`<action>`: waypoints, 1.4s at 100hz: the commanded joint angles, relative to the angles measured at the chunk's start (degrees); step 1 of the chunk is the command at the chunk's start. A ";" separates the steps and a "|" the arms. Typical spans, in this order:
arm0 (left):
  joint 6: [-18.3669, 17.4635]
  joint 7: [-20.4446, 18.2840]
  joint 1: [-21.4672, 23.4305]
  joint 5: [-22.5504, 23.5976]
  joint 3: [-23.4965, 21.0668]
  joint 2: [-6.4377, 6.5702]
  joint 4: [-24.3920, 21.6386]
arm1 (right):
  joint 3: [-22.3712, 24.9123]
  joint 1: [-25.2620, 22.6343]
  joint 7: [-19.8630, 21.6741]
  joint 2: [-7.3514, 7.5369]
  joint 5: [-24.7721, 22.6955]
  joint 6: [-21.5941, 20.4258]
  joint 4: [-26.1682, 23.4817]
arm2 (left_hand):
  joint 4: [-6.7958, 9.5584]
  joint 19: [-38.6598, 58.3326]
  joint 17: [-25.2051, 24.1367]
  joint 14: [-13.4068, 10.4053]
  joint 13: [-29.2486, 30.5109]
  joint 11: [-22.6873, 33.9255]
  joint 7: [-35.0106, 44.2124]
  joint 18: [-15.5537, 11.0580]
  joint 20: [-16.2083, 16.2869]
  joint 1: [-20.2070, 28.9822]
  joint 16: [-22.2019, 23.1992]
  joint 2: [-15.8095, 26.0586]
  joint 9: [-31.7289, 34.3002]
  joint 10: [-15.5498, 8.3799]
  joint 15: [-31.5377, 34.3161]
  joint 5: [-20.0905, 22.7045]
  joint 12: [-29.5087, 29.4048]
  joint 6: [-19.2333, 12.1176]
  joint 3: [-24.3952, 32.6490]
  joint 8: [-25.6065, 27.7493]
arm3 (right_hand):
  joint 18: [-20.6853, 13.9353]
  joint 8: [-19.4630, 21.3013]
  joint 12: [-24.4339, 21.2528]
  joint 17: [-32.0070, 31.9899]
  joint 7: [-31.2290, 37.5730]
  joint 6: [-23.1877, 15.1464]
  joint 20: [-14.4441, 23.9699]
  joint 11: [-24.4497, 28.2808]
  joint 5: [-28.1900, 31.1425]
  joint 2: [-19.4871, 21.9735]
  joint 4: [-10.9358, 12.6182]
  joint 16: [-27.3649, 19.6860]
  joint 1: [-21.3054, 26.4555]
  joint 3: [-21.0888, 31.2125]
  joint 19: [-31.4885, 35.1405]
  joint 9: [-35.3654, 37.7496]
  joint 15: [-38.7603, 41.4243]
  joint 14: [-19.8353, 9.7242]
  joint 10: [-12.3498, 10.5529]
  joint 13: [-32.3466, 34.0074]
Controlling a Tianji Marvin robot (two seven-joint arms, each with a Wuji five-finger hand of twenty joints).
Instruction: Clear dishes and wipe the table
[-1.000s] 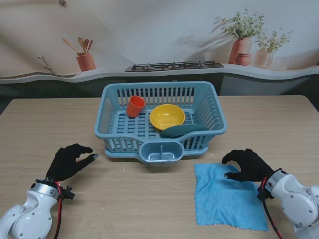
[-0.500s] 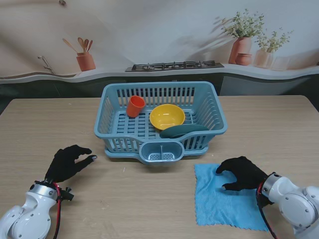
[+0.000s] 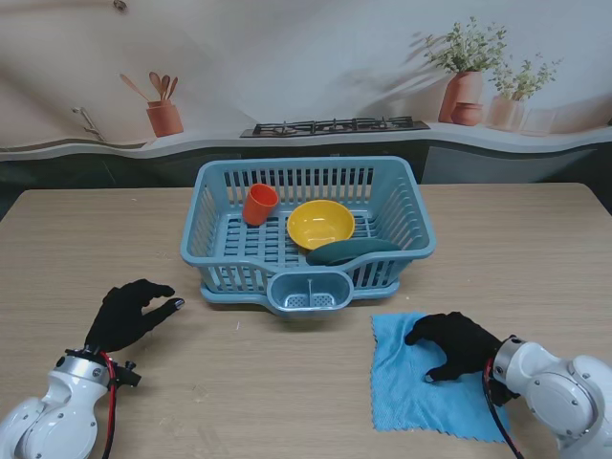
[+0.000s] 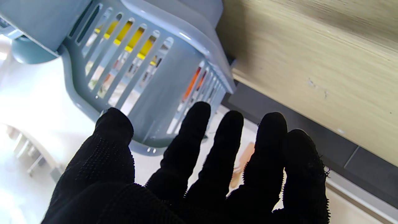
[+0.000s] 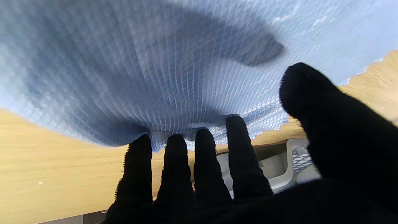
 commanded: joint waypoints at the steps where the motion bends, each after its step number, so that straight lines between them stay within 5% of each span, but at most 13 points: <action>1: -0.22 -0.70 0.29 -0.46 -0.03 -0.26 -0.23 | -1.30 -0.38 1.46 -0.05 -2.02 0.13 1.74 | 1.31 0.72 -0.22 3.09 1.10 0.02 -0.73 1.43 0.98 1.75 0.83 2.00 0.63 1.77 0.96 2.63 0.14 0.15 -1.16 0.66 | 0.72 0.36 0.53 1.69 0.73 2.52 2.22 2.44 -1.41 -4.16 0.49 2.25 1.74 3.12 4.28 -0.64 6.44 -0.57 0.92 2.87; 21: -0.28 -0.33 0.34 -0.63 0.00 -0.35 -0.25 | -2.92 0.35 -0.83 0.03 -6.16 -0.52 3.98 | 1.33 0.72 -0.20 3.12 1.16 0.02 -0.74 1.45 1.00 1.86 0.83 2.12 0.61 1.80 0.99 2.66 0.14 0.09 -1.42 0.71 | -3.98 1.05 3.19 10.47 7.30 6.41 4.70 12.61 -2.07 -7.99 -0.77 9.84 7.43 9.01 30.40 1.79 27.58 1.44 2.36 8.73; 40: -0.50 -0.02 0.41 -0.74 -0.07 -0.43 -0.25 | -4.56 0.78 -4.18 -0.06 -8.76 -0.69 5.92 | 1.36 0.72 -0.20 3.04 1.11 0.02 -0.78 1.45 1.01 1.97 0.83 2.29 0.54 1.67 1.01 2.62 0.15 0.09 -1.66 0.73 | -10.00 2.75 6.43 25.60 18.07 5.47 5.85 20.41 3.05 -10.18 -0.05 17.25 14.70 13.33 48.79 10.38 43.75 -0.50 3.51 20.55; 46: -0.57 0.02 0.45 -0.78 -0.10 -0.44 -0.27 | -5.12 1.00 -5.87 -0.10 -10.13 -0.88 6.61 | 1.37 0.72 -0.20 3.08 1.13 0.01 -0.79 1.45 1.01 2.03 0.83 2.29 0.50 1.67 1.00 2.62 0.15 0.08 -1.75 0.73 | -12.48 3.21 7.75 32.06 22.17 3.81 4.33 22.93 6.96 -13.76 -6.29 13.14 17.90 17.27 52.57 15.98 48.11 0.13 3.28 26.06; 56: -0.66 0.20 0.53 -0.63 -0.14 -0.46 -0.23 | -5.74 1.31 -7.35 -0.17 -11.04 -0.61 7.34 | 1.38 0.72 -0.20 2.98 1.09 0.00 -0.82 1.45 1.01 2.08 0.83 2.40 0.53 1.71 1.01 2.59 0.14 0.07 -1.92 0.73 | -13.75 4.35 6.67 39.80 25.45 0.49 3.44 24.14 13.80 -17.61 -8.41 8.86 21.22 21.65 55.63 24.59 52.47 0.65 2.55 33.13; 66: -0.80 0.31 0.55 -0.55 -0.18 -0.46 -0.18 | -6.07 1.52 -8.32 -0.24 -11.50 -0.01 7.76 | 1.39 0.71 -0.20 2.98 1.05 0.00 -0.81 1.45 1.02 2.13 0.82 2.41 0.52 1.68 1.00 2.60 0.14 0.02 -2.06 0.75 | -13.00 4.42 4.90 43.46 26.05 -1.87 3.54 24.30 19.30 -19.36 -8.75 7.22 21.84 23.01 56.29 30.61 52.86 1.04 2.03 37.05; 72: -0.86 0.25 0.59 -0.62 -0.20 -0.46 -0.20 | -6.11 1.55 -8.70 -0.26 -11.93 0.22 7.80 | 1.40 0.71 -0.20 3.00 1.04 0.01 -0.85 1.45 1.02 2.17 0.82 2.44 0.50 1.65 1.00 2.52 0.14 0.00 -2.17 0.74 | -12.68 -1.49 4.31 44.80 27.05 -3.53 4.09 23.64 22.16 -19.05 -8.92 6.26 21.93 22.85 56.13 33.97 53.26 1.42 1.32 38.54; 85: -0.90 0.29 0.64 -0.68 -0.20 -0.48 -0.22 | -5.76 1.21 -9.70 -0.46 -11.59 0.31 7.53 | 1.43 0.71 -0.20 3.00 1.03 -0.05 -0.91 1.45 1.03 2.26 0.82 2.47 0.44 1.71 1.01 2.42 0.12 -0.16 -2.37 0.73 | -12.80 -5.83 4.65 44.77 26.97 -4.13 4.13 22.86 23.59 -16.93 -8.96 6.37 21.73 21.55 55.76 35.26 53.60 1.74 1.07 38.24; 95: -1.02 0.42 0.65 -0.66 -0.21 -0.50 -0.16 | -5.25 0.73 -10.36 -0.73 -10.09 -0.05 7.11 | 1.47 0.70 -0.23 2.97 0.97 -0.07 -0.95 1.36 1.02 2.40 0.80 2.49 0.39 1.60 0.96 2.36 0.11 -0.25 -2.42 0.72 | -6.82 -6.88 4.51 34.12 24.37 -2.01 3.47 20.66 18.67 -10.54 -7.43 8.04 18.92 17.80 47.89 28.78 45.99 2.71 1.40 31.10; 105: -1.10 0.58 0.63 -0.59 -0.20 -0.52 -0.04 | -4.47 -0.10 -10.45 -1.02 -8.02 -0.14 6.19 | 1.47 0.70 -0.23 2.90 0.99 -0.07 -0.94 1.34 1.02 2.42 0.80 2.54 0.39 1.58 0.98 2.39 0.11 -0.37 -2.54 0.73 | -1.59 0.12 5.92 22.73 18.91 -0.73 -1.69 18.15 14.46 -5.35 -0.11 11.68 13.86 14.67 38.16 22.89 33.53 1.42 0.41 23.65; 126: -0.78 0.17 0.56 -1.26 -0.02 -0.53 -0.18 | -3.08 -1.67 -10.04 -1.24 -5.61 -1.70 4.57 | 1.51 0.70 -0.23 2.86 0.86 -0.06 -0.97 1.32 1.01 2.67 0.79 2.58 0.36 1.50 0.92 2.29 0.12 -0.38 -2.71 0.76 | -0.11 -0.19 4.84 11.60 15.69 -0.83 -4.68 14.02 8.18 -4.01 -1.12 8.61 4.73 11.52 30.99 14.51 24.98 2.35 0.87 14.37; 140: -0.63 -0.20 0.47 -1.50 0.02 -0.49 -0.18 | -3.12 -1.88 -6.69 -0.80 -5.17 -2.01 4.00 | 1.52 0.70 -0.24 2.82 0.91 -0.06 -0.96 1.30 1.00 2.64 0.78 2.62 0.37 1.51 0.93 2.31 0.12 -0.36 -2.87 0.78 | 1.48 -0.64 4.14 8.20 14.57 -0.19 -5.29 12.45 6.08 -6.25 -1.34 6.98 5.79 10.58 27.52 11.59 21.52 2.48 1.20 12.20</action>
